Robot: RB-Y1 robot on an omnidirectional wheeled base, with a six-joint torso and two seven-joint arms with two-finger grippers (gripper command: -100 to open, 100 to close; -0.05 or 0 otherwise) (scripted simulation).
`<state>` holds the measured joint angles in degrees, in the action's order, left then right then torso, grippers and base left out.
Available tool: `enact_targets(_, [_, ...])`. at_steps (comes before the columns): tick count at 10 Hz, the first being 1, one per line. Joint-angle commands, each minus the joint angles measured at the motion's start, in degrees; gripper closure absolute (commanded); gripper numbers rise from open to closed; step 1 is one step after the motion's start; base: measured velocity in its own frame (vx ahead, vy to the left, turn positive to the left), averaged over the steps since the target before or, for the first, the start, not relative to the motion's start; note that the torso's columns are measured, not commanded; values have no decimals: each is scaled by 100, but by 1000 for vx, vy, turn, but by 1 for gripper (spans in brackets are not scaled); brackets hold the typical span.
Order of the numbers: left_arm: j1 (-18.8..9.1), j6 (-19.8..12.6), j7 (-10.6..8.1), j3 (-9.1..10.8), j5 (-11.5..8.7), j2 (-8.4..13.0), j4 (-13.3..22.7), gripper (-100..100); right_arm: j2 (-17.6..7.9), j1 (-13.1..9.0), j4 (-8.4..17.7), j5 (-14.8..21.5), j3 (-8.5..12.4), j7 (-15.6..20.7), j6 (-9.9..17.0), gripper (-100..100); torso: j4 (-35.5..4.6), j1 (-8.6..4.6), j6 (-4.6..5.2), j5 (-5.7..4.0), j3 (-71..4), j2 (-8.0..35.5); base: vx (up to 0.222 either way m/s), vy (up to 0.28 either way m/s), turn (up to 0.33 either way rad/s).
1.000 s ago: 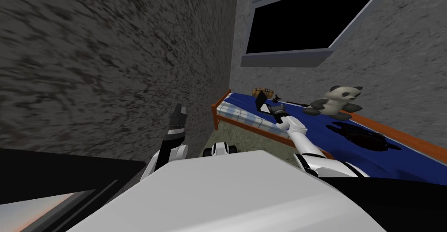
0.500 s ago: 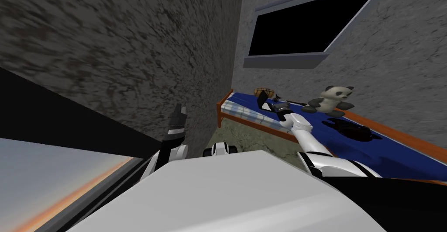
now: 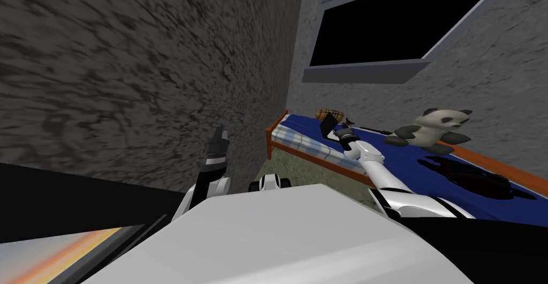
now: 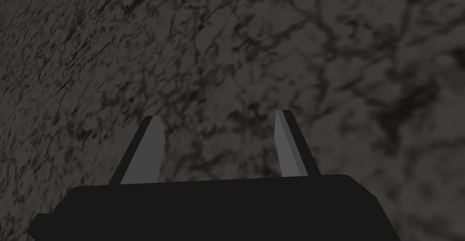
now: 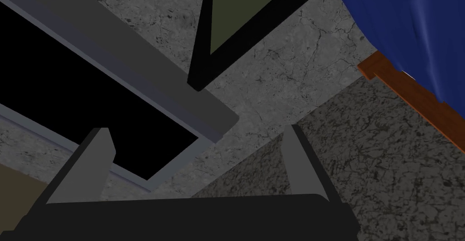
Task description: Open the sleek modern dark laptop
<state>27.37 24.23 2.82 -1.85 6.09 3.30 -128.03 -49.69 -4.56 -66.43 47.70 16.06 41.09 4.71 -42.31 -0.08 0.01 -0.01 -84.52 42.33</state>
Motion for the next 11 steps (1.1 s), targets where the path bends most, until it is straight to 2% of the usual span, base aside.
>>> enact_targets(1, [0, 0, 0, 0, 0, 0, 0, 0, -42, 126, 20, -128, -145, 165, 25, -100, 0, 5, 0, 1, 1, 4, 178, -113, 53])
enact_targets(3, [0, 0, 0, 0, 0, 0, 0, 0, -48, 196, 54, -195, -220, 270, 17, -100, 2, 12, 0, 3, -2, -1, 172, -92, 45])
enact_targets(6, [2, 2, 0, -3, 0, 0, 0, 0, -48, 178, 65, -183, -192, 238, 21, -100, -3, 13, 2, 4, 2, 5, 64, -44, 25])
enact_targets(7, [2, 2, 0, -3, 0, -1, 0, 0, -51, 176, 70, -185, -191, 236, 19, 100, 0, 14, 2, 1, 1, 5, 8, -9, -14])
enact_targets(8, [2, 2, 0, -3, 0, -1, 1, 0, 88, 57, 129, -404, -106, 15, -72, 100, 3, 19, -8, -1, 3, 6, -46, -94, -51])
enact_targets(11, [1, 1, 0, -2, 0, 0, 1, 0, 285, -99, 207, -696, -7, -279, -202, 100, 0, -14, 18, -5, 5, 10, -86, -115, -17])
